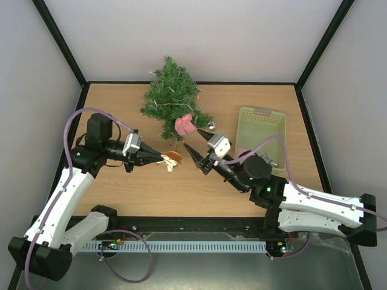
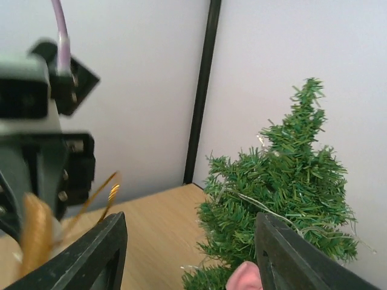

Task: Decorate the small christmas tree
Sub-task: Hang the decoration item on the Christmas tree.

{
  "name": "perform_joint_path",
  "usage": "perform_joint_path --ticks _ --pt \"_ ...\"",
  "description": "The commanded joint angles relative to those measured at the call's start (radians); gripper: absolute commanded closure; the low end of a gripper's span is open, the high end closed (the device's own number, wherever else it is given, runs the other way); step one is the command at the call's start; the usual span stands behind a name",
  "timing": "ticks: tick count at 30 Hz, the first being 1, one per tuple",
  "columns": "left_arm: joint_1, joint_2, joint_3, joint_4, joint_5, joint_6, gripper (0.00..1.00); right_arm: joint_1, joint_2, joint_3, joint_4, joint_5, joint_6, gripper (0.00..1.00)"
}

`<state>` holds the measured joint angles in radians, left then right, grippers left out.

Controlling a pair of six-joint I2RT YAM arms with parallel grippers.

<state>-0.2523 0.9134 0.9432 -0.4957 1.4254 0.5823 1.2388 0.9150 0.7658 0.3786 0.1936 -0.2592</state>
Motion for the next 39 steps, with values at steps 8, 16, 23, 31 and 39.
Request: perform_joint_path --ticks 8,16,23,31,39 --pt "0.005 0.038 0.067 -0.189 -0.108 0.198 0.98 0.006 -0.162 -0.08 0.031 -0.099 0.638 0.33" --pt "0.004 -0.005 0.06 -0.137 -0.102 0.166 0.98 0.006 -0.138 -0.109 0.085 -0.142 0.961 0.22" --pt "0.004 -0.037 0.047 -0.043 -0.089 0.083 0.98 0.006 -0.023 -0.093 0.184 -0.278 1.119 0.13" --pt "0.005 -0.031 0.028 -0.009 -0.103 0.04 0.98 0.006 0.026 -0.063 0.313 -0.37 1.019 0.18" --pt "0.005 -0.017 0.037 0.028 -0.119 -0.055 0.98 0.006 0.03 -0.026 0.281 -0.51 0.723 0.33"
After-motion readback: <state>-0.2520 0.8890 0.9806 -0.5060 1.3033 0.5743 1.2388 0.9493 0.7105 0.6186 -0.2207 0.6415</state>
